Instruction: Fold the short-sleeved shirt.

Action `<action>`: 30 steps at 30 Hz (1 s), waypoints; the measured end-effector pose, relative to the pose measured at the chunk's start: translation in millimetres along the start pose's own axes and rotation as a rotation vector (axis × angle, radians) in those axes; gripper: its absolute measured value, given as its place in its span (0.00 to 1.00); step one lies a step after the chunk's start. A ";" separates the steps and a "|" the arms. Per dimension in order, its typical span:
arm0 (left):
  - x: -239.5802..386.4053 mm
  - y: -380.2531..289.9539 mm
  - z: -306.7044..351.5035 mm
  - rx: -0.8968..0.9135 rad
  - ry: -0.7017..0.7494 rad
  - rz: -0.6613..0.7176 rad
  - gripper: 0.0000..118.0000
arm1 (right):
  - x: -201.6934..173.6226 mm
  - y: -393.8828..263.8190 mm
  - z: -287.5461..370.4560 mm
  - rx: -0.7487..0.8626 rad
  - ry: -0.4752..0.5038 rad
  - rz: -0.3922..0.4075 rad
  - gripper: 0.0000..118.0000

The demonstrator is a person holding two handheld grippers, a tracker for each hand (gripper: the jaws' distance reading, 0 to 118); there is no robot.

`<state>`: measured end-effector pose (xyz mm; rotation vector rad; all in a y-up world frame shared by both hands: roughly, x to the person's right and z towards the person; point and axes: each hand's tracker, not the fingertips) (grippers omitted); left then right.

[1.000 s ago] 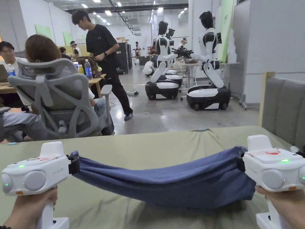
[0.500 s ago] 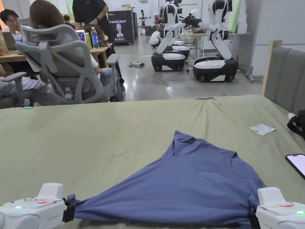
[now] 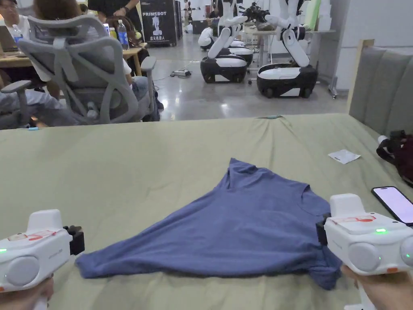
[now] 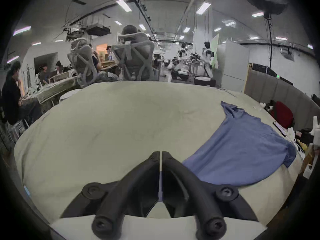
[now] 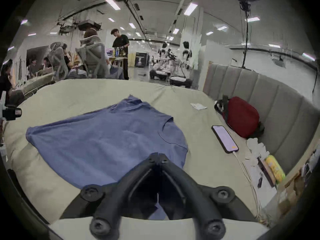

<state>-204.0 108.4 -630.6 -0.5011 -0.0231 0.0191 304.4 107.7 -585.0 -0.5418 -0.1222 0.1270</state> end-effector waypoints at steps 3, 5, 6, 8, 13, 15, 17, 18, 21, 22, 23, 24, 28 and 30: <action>2.5 -1.0 3.8 -0.011 -0.028 0.015 0.00 | 0.8 4.2 0.0 -0.007 0.012 0.001 0.00; 8.8 -1.2 7.4 -0.006 -0.042 0.009 0.00 | -5.0 6.5 -2.6 0.000 0.000 -0.002 0.00; 7.9 -1.7 5.7 -0.007 -0.045 -0.002 0.00 | -4.0 7.8 -1.4 0.002 -0.002 -0.003 0.00; 12.7 -2.0 7.2 -0.008 -0.046 -0.020 0.00 | -6.7 10.1 -1.1 0.003 0.003 -0.012 0.00; 7.1 -2.9 -3.1 -0.076 -0.062 0.003 1.00 | -8.2 11.5 1.3 0.005 0.009 -0.021 0.00; 4.4 -6.6 -18.1 -0.161 -0.016 -0.010 0.89 | -7.3 10.9 3.3 0.014 0.014 -0.023 0.00; 0.3 -8.6 -27.9 -0.152 -0.015 -0.031 0.88 | -10.4 9.8 3.7 0.015 0.021 -0.024 0.00; -2.4 -8.8 -37.1 -0.202 -0.002 -0.034 0.88 | -10.4 9.7 3.5 0.013 0.023 -0.024 0.00; -8.6 -11.2 -60.6 -0.285 0.013 -0.038 0.88 | -12.7 8.6 1.9 0.005 0.027 -0.019 0.00; -5.0 -14.6 -65.6 -0.289 0.016 -0.041 0.88 | -13.2 8.4 0.4 0.002 0.027 -0.019 0.00; -4.9 -16.4 -71.6 -0.297 0.011 -0.051 0.88 | -14.2 7.5 -0.1 0.000 0.027 -0.019 0.00; -4.8 -18.3 -76.8 -0.310 0.004 -0.058 0.87 | -15.0 6.9 -0.9 -0.003 0.028 -0.018 0.00; -3.5 -30.0 -87.9 -0.414 -0.022 -0.018 0.53 | -17.7 4.8 -5.8 -0.014 0.030 -0.016 0.00; 2.8 -21.7 -75.6 -0.359 -0.013 -0.040 0.01 | -19.2 4.4 -8.8 -0.018 0.036 -0.013 0.00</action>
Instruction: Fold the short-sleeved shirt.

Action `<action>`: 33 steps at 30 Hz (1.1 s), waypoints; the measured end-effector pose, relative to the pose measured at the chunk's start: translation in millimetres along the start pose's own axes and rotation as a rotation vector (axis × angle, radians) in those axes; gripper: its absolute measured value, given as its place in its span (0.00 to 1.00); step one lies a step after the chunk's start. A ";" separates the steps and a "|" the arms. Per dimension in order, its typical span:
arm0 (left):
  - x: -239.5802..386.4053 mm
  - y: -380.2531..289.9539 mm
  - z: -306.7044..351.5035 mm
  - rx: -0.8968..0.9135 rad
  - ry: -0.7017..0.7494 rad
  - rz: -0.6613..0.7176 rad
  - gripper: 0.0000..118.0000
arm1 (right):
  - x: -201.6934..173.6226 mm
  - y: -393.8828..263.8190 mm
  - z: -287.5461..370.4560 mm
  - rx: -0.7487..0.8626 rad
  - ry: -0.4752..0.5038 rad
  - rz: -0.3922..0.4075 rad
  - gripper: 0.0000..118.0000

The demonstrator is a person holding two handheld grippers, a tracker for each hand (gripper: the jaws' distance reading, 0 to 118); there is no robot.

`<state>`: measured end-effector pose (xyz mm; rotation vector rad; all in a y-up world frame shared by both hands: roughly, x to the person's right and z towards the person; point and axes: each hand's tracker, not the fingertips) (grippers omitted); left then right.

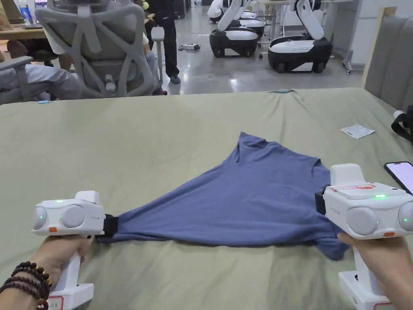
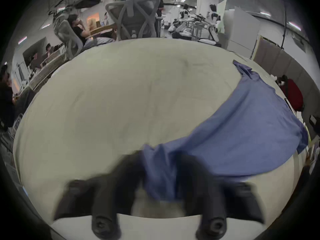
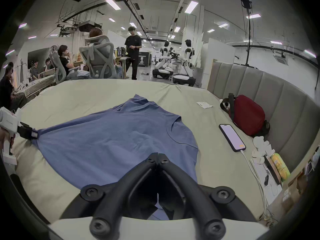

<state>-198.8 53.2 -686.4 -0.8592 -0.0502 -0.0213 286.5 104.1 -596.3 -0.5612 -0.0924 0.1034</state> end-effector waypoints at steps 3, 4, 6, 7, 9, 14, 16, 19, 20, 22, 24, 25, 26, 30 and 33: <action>4.8 7.0 10.3 0.002 -0.019 -0.019 0.01 | -1.1 1.4 -3.4 -0.008 0.007 0.012 0.00; 3.8 10.1 11.4 0.007 -0.033 -0.009 0.01 | -0.6 3.4 -3.7 -0.007 0.010 0.009 0.00; 2.5 16.9 19.6 0.044 -0.060 0.025 0.01 | 2.0 9.5 -3.1 0.007 0.019 0.008 0.00; 2.9 20.1 22.2 0.051 -0.059 0.029 0.01 | 3.3 14.6 -4.7 0.013 0.024 0.010 0.00; 6.1 27.3 25.5 0.060 -0.055 0.026 0.01 | 6.5 30.4 -13.3 0.016 0.033 0.014 0.00; 19.4 52.6 30.8 0.104 -0.091 -0.018 0.02 | 19.8 84.9 -49.8 0.051 0.054 0.026 0.32; 25.4 65.1 25.8 0.122 -0.082 -0.028 0.02 | 25.6 112.9 -82.0 0.021 0.104 -0.008 0.64; 33.1 85.8 10.6 0.132 -0.084 -0.026 0.02 | 24.9 150.5 -147.6 -0.070 0.163 0.011 1.00; 36.7 90.6 4.2 0.131 -0.083 -0.027 0.02 | 20.9 162.7 -165.6 -0.082 0.163 0.035 0.92; 41.4 96.1 -6.0 0.130 -0.081 -0.026 0.02 | 13.5 181.6 -204.0 -0.117 0.122 0.081 0.83; 45.0 95.9 -14.2 0.130 -0.082 -0.019 0.02 | 5.3 197.0 -246.3 -0.153 0.123 0.089 0.83; 46.1 95.7 -17.2 0.124 -0.084 -0.019 0.02 | 4.7 201.2 -264.9 -0.191 0.155 0.090 0.83; 46.7 94.8 -20.2 0.119 -0.086 -0.023 0.02 | 4.9 203.5 -283.3 -0.219 0.187 0.077 0.83; 42.9 90.2 -29.9 0.105 -0.085 -0.006 0.02 | 0.5 200.3 -341.0 -0.316 0.165 0.139 0.75; 41.5 89.8 -36.9 0.095 -0.078 0.005 0.02 | -4.4 190.1 -365.9 -0.399 0.161 0.194 0.64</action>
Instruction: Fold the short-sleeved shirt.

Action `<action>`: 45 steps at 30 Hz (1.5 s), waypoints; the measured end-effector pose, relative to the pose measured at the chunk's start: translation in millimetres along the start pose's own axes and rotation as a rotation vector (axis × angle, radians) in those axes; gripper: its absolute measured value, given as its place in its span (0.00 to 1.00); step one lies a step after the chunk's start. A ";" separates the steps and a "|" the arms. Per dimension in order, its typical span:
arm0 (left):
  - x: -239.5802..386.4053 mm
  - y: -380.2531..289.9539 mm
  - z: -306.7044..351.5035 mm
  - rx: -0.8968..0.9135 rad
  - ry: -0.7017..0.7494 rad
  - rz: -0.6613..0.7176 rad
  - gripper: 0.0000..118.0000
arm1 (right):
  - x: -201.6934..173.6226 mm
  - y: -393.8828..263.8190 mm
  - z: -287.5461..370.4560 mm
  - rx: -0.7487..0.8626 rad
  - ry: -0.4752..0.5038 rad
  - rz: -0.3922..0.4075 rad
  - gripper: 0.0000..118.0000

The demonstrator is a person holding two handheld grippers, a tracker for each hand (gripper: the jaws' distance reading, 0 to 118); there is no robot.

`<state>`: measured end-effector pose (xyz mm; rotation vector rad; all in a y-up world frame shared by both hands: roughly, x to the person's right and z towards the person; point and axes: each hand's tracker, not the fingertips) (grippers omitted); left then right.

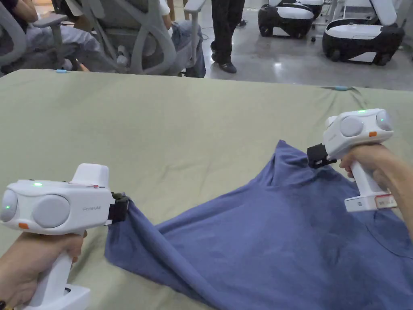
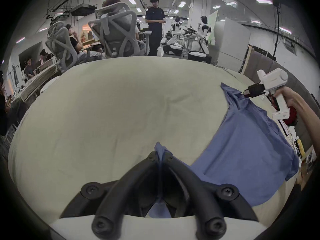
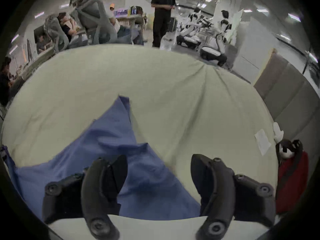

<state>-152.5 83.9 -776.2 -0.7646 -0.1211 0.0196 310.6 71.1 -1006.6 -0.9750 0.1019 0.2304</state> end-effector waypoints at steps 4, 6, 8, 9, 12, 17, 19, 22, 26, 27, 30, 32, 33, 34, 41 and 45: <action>3.5 2.5 -5.0 -0.011 0.000 -0.032 0.02 | -8.0 -11.1 -19.6 -0.079 0.037 0.055 0.41; 5.3 4.4 -5.5 -0.013 0.001 -0.038 0.02 | -8.4 -10.0 -16.2 -0.069 0.040 0.048 0.00; 7.6 4.9 -2.8 -0.007 0.004 -0.031 0.02 | -12.8 -9.3 -5.8 -0.056 -0.011 0.129 0.01; 7.8 6.9 -1.0 -0.004 0.001 -0.026 0.02 | -14.8 -8.4 2.8 -0.045 0.002 0.108 0.01; 5.4 17.2 9.7 0.014 -0.034 0.016 0.02 | -7.0 -1.0 45.4 0.018 -0.004 0.087 0.01; 6.0 76.8 37.9 0.116 -0.005 0.003 0.02 | 13.6 43.1 154.6 0.196 -0.126 0.131 0.01; 8.6 112.5 53.7 0.180 0.000 -0.004 0.02 | 27.4 57.5 202.5 0.284 -0.203 0.123 0.01; 16.6 170.4 77.1 0.258 0.048 -0.024 0.02 | 50.5 73.3 268.4 0.379 -0.296 0.077 0.01; 30.8 241.9 118.1 0.422 0.081 -0.113 0.02 | 85.6 83.4 344.0 0.524 -0.372 -0.039 0.01; 33.9 259.7 128.4 0.451 0.091 -0.130 0.02 | 93.3 84.8 361.5 0.561 -0.396 -0.064 0.01; 42.9 307.2 153.9 0.532 0.111 -0.152 0.02 | 109.7 86.6 401.4 0.690 -0.425 -0.147 0.01; 48.4 333.4 165.6 0.558 0.131 -0.148 0.02 | 119.5 90.9 421.3 0.749 -0.422 -0.181 0.01; 51.6 346.5 170.7 0.569 0.152 -0.155 0.02 | 122.0 94.9 428.2 0.764 -0.426 -0.193 0.01; 53.7 357.2 175.4 0.589 0.161 -0.147 0.02 | 125.1 99.4 435.4 0.774 -0.428 -0.199 0.01; 56.6 411.3 193.4 0.656 0.226 -0.102 0.02 | 123.8 133.9 474.5 0.880 -0.434 -0.214 0.01; 51.2 423.3 198.5 0.694 0.247 -0.087 0.02 | 116.1 146.2 483.4 0.905 -0.457 -0.179 0.01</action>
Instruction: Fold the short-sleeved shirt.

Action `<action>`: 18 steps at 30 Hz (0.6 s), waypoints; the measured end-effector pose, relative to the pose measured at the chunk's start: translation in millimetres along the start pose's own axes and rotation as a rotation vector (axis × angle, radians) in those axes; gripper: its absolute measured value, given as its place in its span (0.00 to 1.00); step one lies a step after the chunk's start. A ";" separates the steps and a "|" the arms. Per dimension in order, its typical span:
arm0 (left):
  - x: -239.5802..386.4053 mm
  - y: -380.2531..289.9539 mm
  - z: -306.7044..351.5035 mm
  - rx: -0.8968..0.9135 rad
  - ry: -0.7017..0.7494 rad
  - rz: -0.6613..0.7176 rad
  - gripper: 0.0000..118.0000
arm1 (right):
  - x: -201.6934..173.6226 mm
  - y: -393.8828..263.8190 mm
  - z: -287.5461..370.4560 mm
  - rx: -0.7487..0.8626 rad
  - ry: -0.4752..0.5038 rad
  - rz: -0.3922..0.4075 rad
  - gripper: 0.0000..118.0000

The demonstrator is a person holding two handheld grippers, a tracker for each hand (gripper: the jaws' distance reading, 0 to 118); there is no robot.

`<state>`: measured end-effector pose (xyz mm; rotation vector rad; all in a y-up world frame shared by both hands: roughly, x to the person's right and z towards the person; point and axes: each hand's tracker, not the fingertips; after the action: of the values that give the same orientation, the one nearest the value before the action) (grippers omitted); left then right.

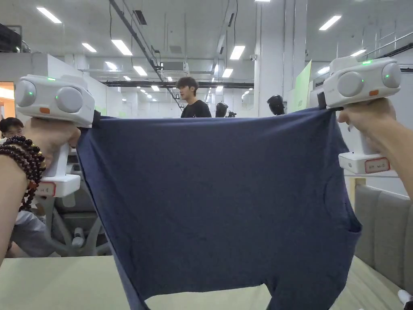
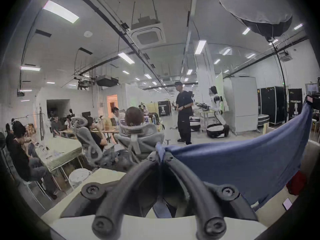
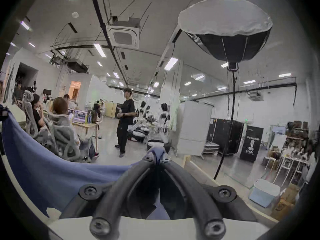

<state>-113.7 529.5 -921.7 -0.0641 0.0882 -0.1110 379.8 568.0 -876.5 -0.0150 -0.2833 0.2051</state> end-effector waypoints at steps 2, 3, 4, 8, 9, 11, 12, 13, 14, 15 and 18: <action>-3.0 -1.0 -0.3 -0.003 0.004 -0.001 0.02 | -2.5 0.5 -1.4 0.016 0.006 0.012 0.01; -5.2 -4.7 -0.7 0.001 0.001 0.000 0.02 | -3.9 -0.7 -2.4 0.021 0.005 0.012 0.01; -6.6 -8.1 -1.1 0.002 -0.003 -0.001 0.02 | -4.3 -2.7 -2.1 0.022 0.004 0.013 0.01; -4.4 -39.8 -10.5 -0.024 -0.008 -0.024 0.02 | -13.8 -26.0 -11.8 -0.005 0.018 0.024 0.01; -3.1 -51.5 -14.1 -0.040 -0.007 -0.028 0.02 | -17.9 -37.3 -16.2 -0.033 0.022 0.022 0.01; -0.6 -77.6 -21.1 -0.077 -0.016 -0.012 0.02 | -25.6 -63.1 -23.5 -0.062 0.034 0.000 0.01; 0.1 -92.0 -24.6 -0.101 -0.021 0.001 0.02 | -28.4 -76.8 -25.6 -0.080 0.036 -0.014 0.01; 1.3 -108.3 -27.8 -0.135 -0.029 0.014 0.02 | -31.9 -93.2 -29.3 -0.107 0.045 -0.029 0.01; 5.0 -122.5 -21.4 -0.163 -0.044 0.019 0.02 | -35.4 -107.5 -32.6 -0.122 0.048 -0.023 0.02; 5.7 -135.5 -24.1 -0.186 -0.053 0.016 0.02 | -37.7 -121.1 -35.6 -0.141 0.059 -0.014 0.02; 8.2 -158.4 -25.3 -0.206 -0.060 0.003 0.02 | -35.1 -144.5 -35.8 -0.189 0.070 -0.050 0.02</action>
<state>-124.9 370.0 -936.6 -0.2730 0.0395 -0.0967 385.5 419.8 -914.2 -0.2021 -0.2323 0.1268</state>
